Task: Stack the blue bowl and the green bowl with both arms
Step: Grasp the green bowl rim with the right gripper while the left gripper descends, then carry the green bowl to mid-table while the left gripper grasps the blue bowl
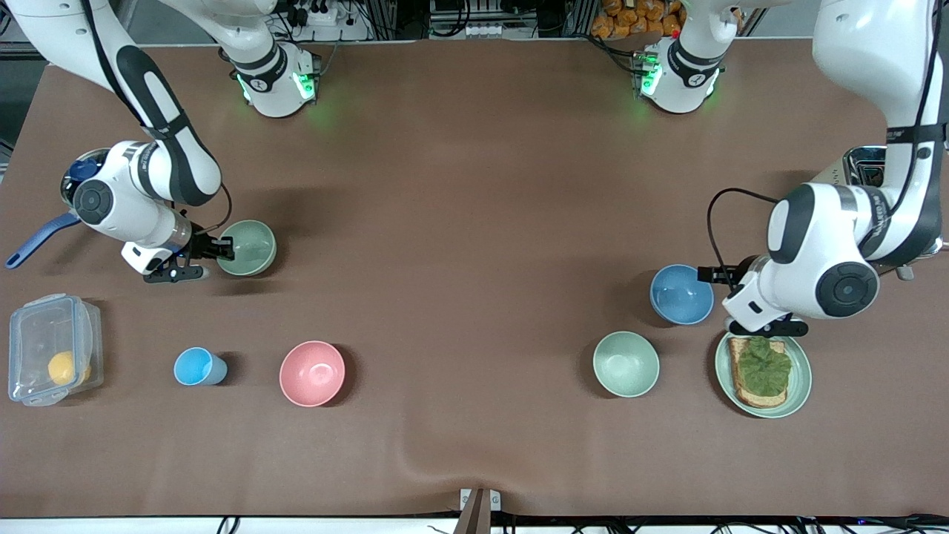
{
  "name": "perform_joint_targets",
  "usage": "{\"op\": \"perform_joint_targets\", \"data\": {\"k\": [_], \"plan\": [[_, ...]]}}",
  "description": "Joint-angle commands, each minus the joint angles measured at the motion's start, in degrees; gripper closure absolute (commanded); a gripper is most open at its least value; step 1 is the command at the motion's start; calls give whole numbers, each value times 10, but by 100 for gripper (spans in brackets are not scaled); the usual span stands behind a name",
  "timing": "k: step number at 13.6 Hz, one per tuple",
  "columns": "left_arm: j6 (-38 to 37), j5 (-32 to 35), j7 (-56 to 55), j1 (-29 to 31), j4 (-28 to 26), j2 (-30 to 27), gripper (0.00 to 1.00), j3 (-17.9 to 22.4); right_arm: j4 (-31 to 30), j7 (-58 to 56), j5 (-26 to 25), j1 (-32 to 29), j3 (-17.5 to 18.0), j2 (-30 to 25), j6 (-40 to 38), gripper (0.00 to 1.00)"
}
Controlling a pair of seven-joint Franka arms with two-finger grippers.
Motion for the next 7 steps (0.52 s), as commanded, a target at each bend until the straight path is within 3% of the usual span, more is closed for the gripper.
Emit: {"op": "perform_joint_targets", "data": {"k": [1, 2, 5, 7], "plan": [[20, 7, -11, -5, 4, 14, 0, 0, -4, -7, 12, -4, 6, -7, -7, 100], [31, 7, -11, -2, 4, 21, 0, 0, -1, -5, 18, 0, 7, -12, -28, 100], [59, 3, -12, 8, 8, 48, 0, 0, 18, 11, 97, 15, 22, -34, -100, 100], [59, 3, -12, 9, 5, 61, 0, 0, 23, 69, 109, 34, 24, -52, -123, 100]]}}
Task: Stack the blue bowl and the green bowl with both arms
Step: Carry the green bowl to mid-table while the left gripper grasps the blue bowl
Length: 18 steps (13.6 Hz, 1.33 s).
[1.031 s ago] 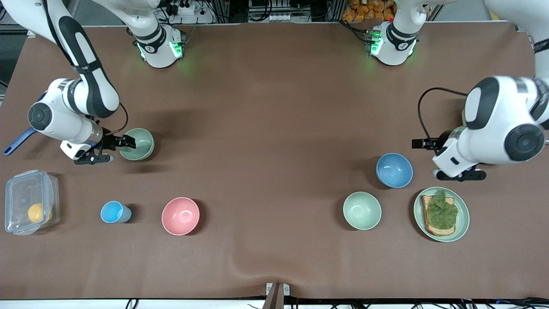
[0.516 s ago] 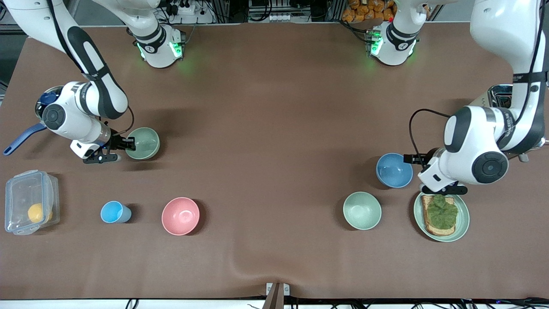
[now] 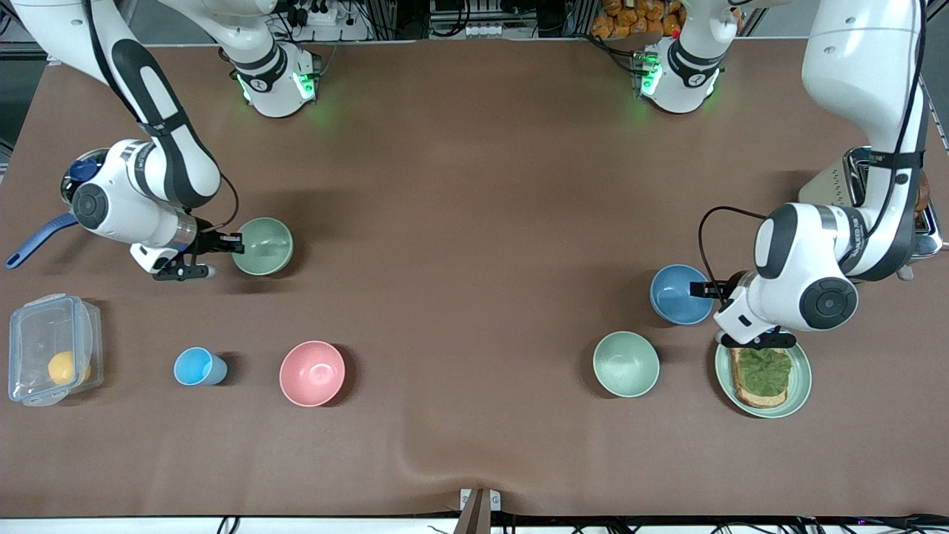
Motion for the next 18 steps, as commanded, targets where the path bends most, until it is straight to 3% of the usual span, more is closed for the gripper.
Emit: {"op": "perform_joint_targets", "data": {"k": [1, 7, 8, 9, 10, 11, 15, 18], "plan": [[5, 3, -9, 1, 5, 28, 0, -1, -1, 95, 20, 42, 3, -43, -26, 100], [77, 3, -23, -1, 9, 74, 0, -1, 15, 449, 21, 256, 9, -74, -14, 100], [86, 3, -24, -1, 8, 75, 9, -1, 24, 509, 20, 294, 9, -70, -12, 100], [87, 3, -25, -2, 8, 75, 60, -1, 34, 559, 20, 327, 9, -64, -1, 100], [88, 3, -33, -2, 6, 74, 88, -1, 35, 610, 20, 366, 9, -56, 27, 100], [88, 3, -48, -6, 6, 74, 100, -1, 39, 658, 20, 395, 9, -48, 49, 100], [88, 3, -79, -9, 6, 73, 100, -1, 109, 816, 18, 499, 8, 26, 95, 100], [78, 3, -81, -5, 5, 45, 100, -2, 178, 880, 10, 536, 5, 99, 104, 100]]}}
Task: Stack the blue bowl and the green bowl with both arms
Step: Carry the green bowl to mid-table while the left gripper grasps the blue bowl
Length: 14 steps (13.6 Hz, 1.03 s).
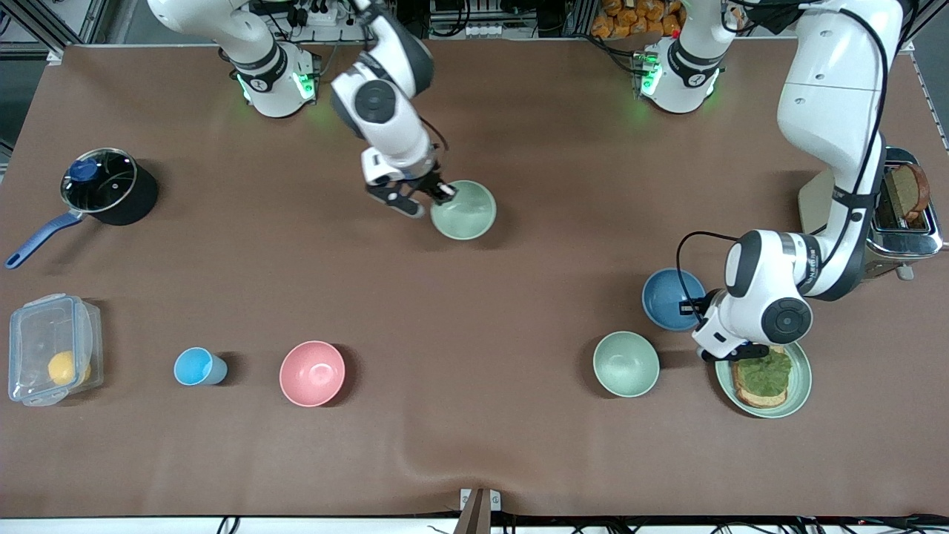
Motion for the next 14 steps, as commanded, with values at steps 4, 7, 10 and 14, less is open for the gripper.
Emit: {"op": "perform_joint_targets", "data": {"k": [4, 7, 10, 14], "plan": [[-59, -21, -29, 0, -5, -91, 100, -13, 116, 102, -33, 68, -35, 132, 34, 100], [-88, -39, -36, 4, -6, -128, 100, -26, 122, 115, -34, 76, -36, 137, 43, 100], [-97, -46, -74, 2, -5, -139, 100, -43, 122, 127, -34, 76, -35, 136, 43, 76], [-98, -49, -115, 5, -15, -141, 100, -85, 123, 134, -33, 69, -35, 136, 40, 0]]}}
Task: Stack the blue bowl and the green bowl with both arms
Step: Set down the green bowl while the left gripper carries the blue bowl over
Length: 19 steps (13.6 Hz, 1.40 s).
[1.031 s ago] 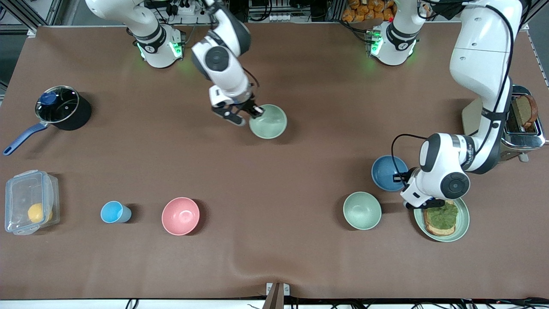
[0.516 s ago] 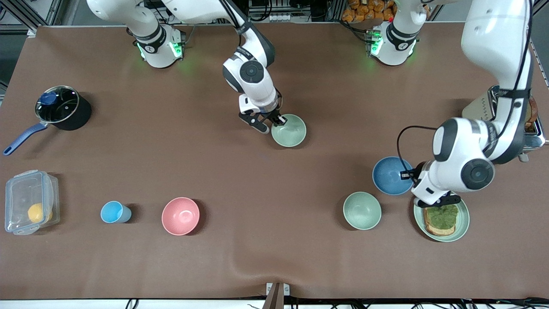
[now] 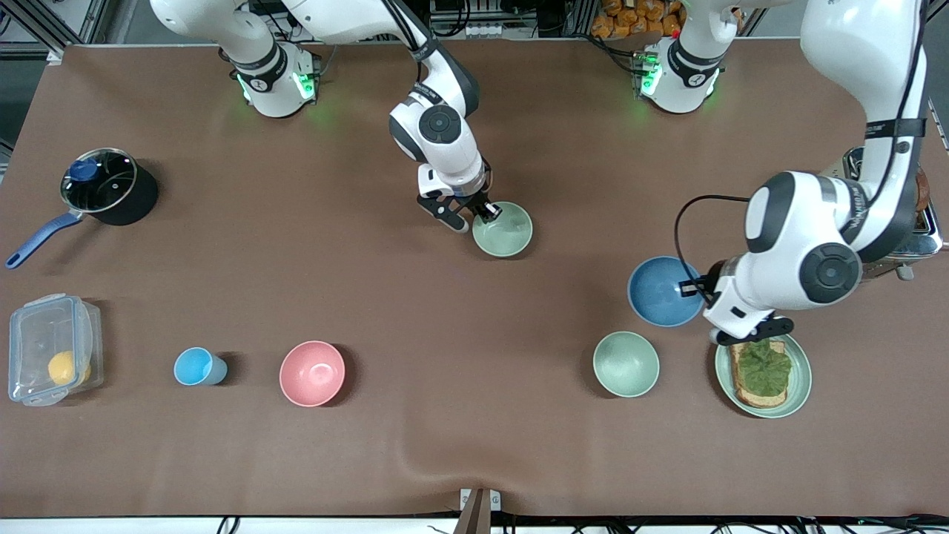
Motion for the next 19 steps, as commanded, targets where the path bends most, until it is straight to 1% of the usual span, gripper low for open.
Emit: {"op": "perform_joint_targets", "data": {"k": [1, 2, 4, 6, 7, 8, 9, 10, 12, 14, 15, 17, 19], "plan": [[-3, -32, -15, 8, -23, -16, 100, -25, 7, 19, -8, 2, -5, -4, -11, 0], [-1, -54, -15, 8, -25, -22, 100, -25, 6, 18, -3, -6, -4, -12, -18, 0], [4, -71, -16, 1, -48, -36, 100, -26, 20, 32, 2, -22, -4, -25, -83, 0], [38, -91, -24, 2, -101, -67, 100, -43, 46, 28, 14, -68, 1, -29, -172, 0], [66, -105, -33, 1, -131, -85, 100, -48, 52, 28, 40, -78, 1, -29, -190, 0], [92, -121, -45, 1, -153, -96, 100, -58, 51, 26, 81, -89, -1, -28, -189, 0], [110, -128, -66, 1, -163, -98, 100, -73, 52, 24, 118, -98, -1, -22, -184, 0], [117, -128, -93, 0, -161, -91, 100, -85, 52, 17, 145, -105, -2, -15, -180, 0], [122, -128, -118, -1, -161, -83, 100, -103, 51, 8, 187, -127, -2, -5, -172, 0], [122, -129, -146, -2, -166, -77, 100, -123, 50, 6, 220, -134, -2, 11, -165, 0], [125, -129, -161, -3, -169, -75, 100, -133, 50, 6, 238, -137, -2, 25, -143, 0], [166, -133, -194, -2, -193, -74, 100, -154, 51, 6, 270, -137, -1, 52, -103, 0], [219, -133, -236, -4, -227, -77, 100, -187, 51, 5, 303, -129, 0, 67, -69, 0]]}}
